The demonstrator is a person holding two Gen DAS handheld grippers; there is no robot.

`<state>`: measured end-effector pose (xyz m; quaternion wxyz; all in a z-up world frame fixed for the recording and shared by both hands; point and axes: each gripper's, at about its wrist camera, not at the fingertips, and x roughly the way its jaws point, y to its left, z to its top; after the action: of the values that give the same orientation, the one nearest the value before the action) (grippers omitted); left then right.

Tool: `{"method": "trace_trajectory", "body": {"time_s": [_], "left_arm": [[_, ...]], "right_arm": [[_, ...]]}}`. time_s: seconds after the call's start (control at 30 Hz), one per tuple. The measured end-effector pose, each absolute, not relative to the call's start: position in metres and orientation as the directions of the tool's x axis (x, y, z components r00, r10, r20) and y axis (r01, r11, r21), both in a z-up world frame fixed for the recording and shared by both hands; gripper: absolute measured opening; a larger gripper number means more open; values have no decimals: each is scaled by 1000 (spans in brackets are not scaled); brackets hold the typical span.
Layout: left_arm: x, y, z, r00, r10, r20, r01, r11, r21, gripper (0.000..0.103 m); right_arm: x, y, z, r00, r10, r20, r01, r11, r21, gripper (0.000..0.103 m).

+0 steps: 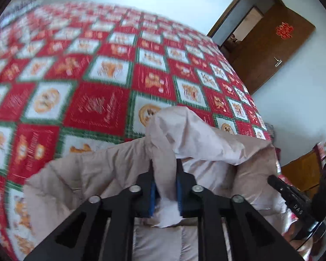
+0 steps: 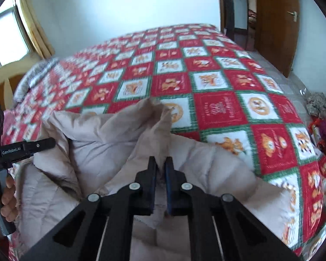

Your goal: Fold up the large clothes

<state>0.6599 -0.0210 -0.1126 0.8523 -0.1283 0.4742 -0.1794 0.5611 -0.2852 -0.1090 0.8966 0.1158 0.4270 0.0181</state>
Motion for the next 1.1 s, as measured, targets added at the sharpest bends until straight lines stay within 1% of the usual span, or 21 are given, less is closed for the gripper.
{"method": "trace_trajectory", "body": {"time_s": [0.1,0.13,0.17,0.2,0.27,0.3,0.33,0.43,0.47,0.5,0.53,0.6,0.63,0.67,0.7,0.73,0.8,0.9,0.97,1.07,1.1], "left_arm": [[642,-7,-105,549,-414,-726,169,906,-388,9],[636,-1,-107,568,-397,-721,151,911,-383,9],[637,2,-113,576,-380,-724,132,917,-376,9],[637,5,-120,580,-364,-729,110,921,-373,9],[641,7,-147,544,-325,-773,70,936,-344,9],[642,7,-159,537,-307,-786,59,943,-328,9],[639,9,-172,559,-301,-773,61,944,-323,11],[626,14,-180,629,-288,-722,40,940,-340,12],[623,13,-180,642,-276,-715,36,943,-331,12],[622,12,-180,650,-265,-712,35,947,-321,12],[622,11,-179,653,-259,-711,36,949,-313,12],[622,9,-179,658,-251,-710,37,952,-303,12],[621,9,-179,661,-246,-709,37,954,-297,12],[619,8,-178,666,-239,-707,37,957,-288,12],[618,7,-177,670,-230,-706,36,960,-278,12],[619,7,-177,673,-223,-705,36,962,-271,12],[617,8,-177,677,-218,-703,36,964,-264,12],[617,11,-178,676,-232,-699,39,959,-281,12],[616,11,-177,673,-244,-699,45,956,-290,12],[611,9,-171,643,-264,-719,72,955,-287,12],[607,10,-167,622,-282,-730,86,952,-294,12]], "right_arm": [[550,-294,-135,596,58,-801,122,979,161,9],[550,-299,-145,580,52,-813,142,976,164,7],[547,-306,-158,560,38,-828,182,969,168,0],[542,-314,-167,570,60,-819,199,957,209,0],[536,-321,-169,598,91,-797,207,942,262,0],[536,-320,-167,597,81,-798,207,946,251,0],[537,-317,-166,594,66,-802,206,951,231,0],[539,-306,-159,574,-6,-819,215,966,144,0],[536,-304,-150,583,-50,-811,241,964,114,0],[532,-303,-138,623,-76,-778,258,960,112,0],[528,-302,-121,687,-92,-721,258,958,124,0],[532,-290,-83,776,-105,-622,225,967,118,8],[540,-284,-73,789,-109,-605,217,970,107,14],[557,-276,-65,786,-101,-610,205,973,103,25],[574,-271,-64,773,-76,-630,192,974,118,32],[594,-268,-68,746,-30,-665,179,971,157,42],[622,-268,-93,668,17,-744,210,955,210,42],[621,-270,-143,546,153,-824,236,915,327,41],[607,-270,-166,537,179,-824,199,923,330,36],[590,-273,-171,595,201,-778,135,930,343,35],[585,-271,-171,610,186,-770,109,943,315,35]]}}
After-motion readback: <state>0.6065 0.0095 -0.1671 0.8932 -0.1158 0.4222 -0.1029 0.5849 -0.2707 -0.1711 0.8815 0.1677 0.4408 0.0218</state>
